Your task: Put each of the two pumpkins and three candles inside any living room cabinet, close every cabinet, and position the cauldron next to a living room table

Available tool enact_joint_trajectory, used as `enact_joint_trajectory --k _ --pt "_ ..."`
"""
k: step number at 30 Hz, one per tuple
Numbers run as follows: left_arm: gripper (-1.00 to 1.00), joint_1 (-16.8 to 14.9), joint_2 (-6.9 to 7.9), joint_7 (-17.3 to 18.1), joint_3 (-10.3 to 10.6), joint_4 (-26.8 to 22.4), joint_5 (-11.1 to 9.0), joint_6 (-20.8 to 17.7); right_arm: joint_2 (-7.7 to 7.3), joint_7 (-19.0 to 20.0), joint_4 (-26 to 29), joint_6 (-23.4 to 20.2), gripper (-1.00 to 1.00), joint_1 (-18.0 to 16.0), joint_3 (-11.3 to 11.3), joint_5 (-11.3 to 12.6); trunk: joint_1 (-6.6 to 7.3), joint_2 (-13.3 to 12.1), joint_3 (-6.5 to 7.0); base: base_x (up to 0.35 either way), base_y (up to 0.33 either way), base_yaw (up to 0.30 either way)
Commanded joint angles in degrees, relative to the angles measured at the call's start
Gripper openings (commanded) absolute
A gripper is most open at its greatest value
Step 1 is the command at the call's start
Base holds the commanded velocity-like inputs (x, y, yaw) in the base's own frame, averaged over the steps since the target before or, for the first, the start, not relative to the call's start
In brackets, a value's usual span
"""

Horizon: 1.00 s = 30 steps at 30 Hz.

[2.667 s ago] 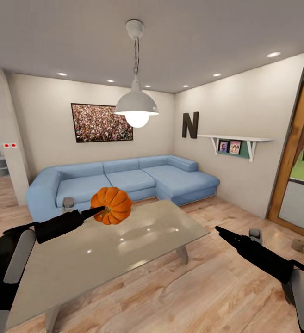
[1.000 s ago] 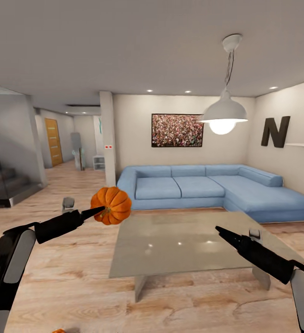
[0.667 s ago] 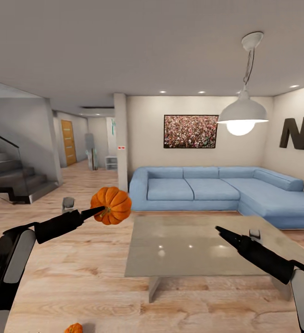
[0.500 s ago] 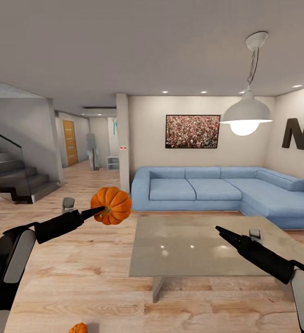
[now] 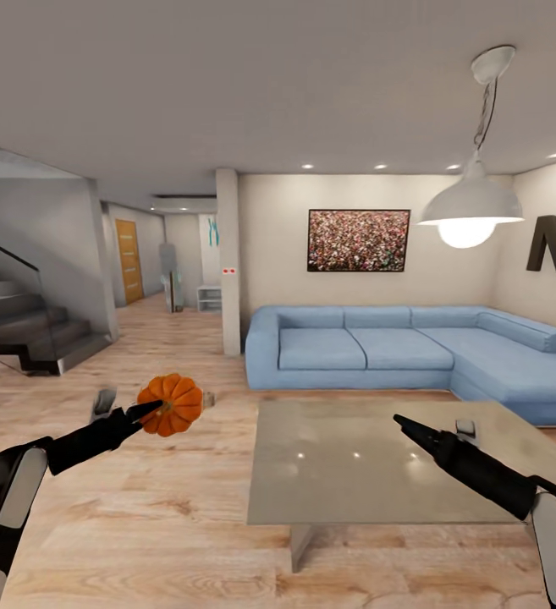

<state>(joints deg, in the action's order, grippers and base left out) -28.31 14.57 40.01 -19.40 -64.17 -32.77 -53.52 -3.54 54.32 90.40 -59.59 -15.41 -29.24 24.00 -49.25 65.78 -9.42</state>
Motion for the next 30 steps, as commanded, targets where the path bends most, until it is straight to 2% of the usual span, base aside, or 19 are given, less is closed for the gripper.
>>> enact_joint_trajectory --k 1,2,4,5,7,9,11,13,14,16,17,19,21,26,30 --pt "-1.00 -0.07 -0.06 -3.13 -0.16 0.20 -1.50 -0.66 0.01 -0.84 0.11 -0.16 1.00 -0.06 -0.03 -0.29 -0.04 0.05 -0.08 0.293 0.008 0.000" --pt "-1.00 -0.07 -0.08 -4.58 -0.18 0.23 -1.49 -0.51 0.01 -1.71 0.15 -0.14 1.00 -0.06 -0.01 -0.30 -0.04 0.05 -0.08 0.250 0.006 0.000" --pt "-1.00 -0.06 0.02 -8.60 -0.17 0.41 -1.41 0.67 0.00 -6.10 0.24 -0.06 1.00 -0.06 0.06 -0.33 -0.04 0.05 -0.08 0.131 0.003 0.000" --pt "-1.00 -0.04 0.06 -9.19 -0.14 0.40 -1.40 1.03 -0.01 -7.32 0.25 -0.03 1.00 -0.06 0.06 -0.34 -0.04 0.05 -0.08 0.082 0.002 0.000" --pt "-1.00 0.02 0.14 -10.57 -0.07 0.29 -1.13 2.56 -0.04 -12.14 0.28 0.04 1.00 -0.06 0.10 -0.35 -0.04 0.05 -0.08 0.043 0.001 0.000" --pt "-1.00 0.05 0.16 -10.94 -0.05 0.22 -0.67 3.27 -0.09 -14.35 0.29 0.06 1.00 -0.01 0.26 -0.37 -0.04 0.05 -0.08 0.004 -0.015 0.000" --pt "-1.00 0.10 0.18 -11.44 -0.03 0.25 1.90 4.09 -0.42 -18.30 0.24 0.12 1.00 0.31 0.46 -0.87 -0.04 0.05 -0.08 -0.033 -0.033 0.000" --pt "-1.00 0.75 0.05 -11.71 -0.03 0.30 4.79 4.47 -0.40 -21.75 0.05 0.17 1.00 0.59 0.54 -2.59 -0.04 0.05 -0.08 -0.014 -0.013 0.000" --pt "-1.00 1.18 -0.05 -11.77 -0.03 0.26 5.22 4.54 -0.32 -22.57 -0.01 0.19 1.00 0.73 0.55 -3.39 -0.04 0.05 -0.08 -0.009 -0.008 0.000" --pt "-1.00 3.35 -0.35 -12.00 -0.02 -0.33 6.26 4.71 0.08 -25.15 -0.35 0.52 1.00 1.19 0.67 -7.39 0.40 -0.75 0.28 -0.004 -0.004 0.000" --pt "-1.00 3.79 -0.40 -12.03 -0.02 -0.48 6.41 4.75 0.33 -25.52 -0.45 0.81 1.00 1.26 0.69 -8.30 0.62 -1.15 0.46 -0.003 -0.003 0.000" --pt "-1.00 4.86 -0.52 -12.14 -0.02 -0.83 6.77 4.80 2.03 -26.38 -1.17 3.06 1.00 1.45 0.60 -10.70 1.06 -1.95 0.76 -0.001 -0.001 0.032" --pt "-1.00 5.24 -0.55 -12.17 -0.02 -0.98 6.89 4.83 2.92 -26.63 -2.10 5.01 1.00 1.51 0.73 -11.55 1.50 -2.76 1.01 -0.001 -0.001 0.068" --pt "-1.00 5.80 -0.59 -12.14 -0.02 -1.09 7.07 5.38 3.46 -26.91 -3.13 6.83 1.00 1.54 3.26 -12.32 1.94 -3.56 0.97 0.000 0.000 0.081" --pt "-1.00 8.04 -0.59 -11.72 -0.02 -1.14 7.00 9.64 3.45 -26.96 -3.32 7.23 1.00 1.53 4.27 -12.44 1.94 -3.56 0.61 0.000 0.000 0.073"
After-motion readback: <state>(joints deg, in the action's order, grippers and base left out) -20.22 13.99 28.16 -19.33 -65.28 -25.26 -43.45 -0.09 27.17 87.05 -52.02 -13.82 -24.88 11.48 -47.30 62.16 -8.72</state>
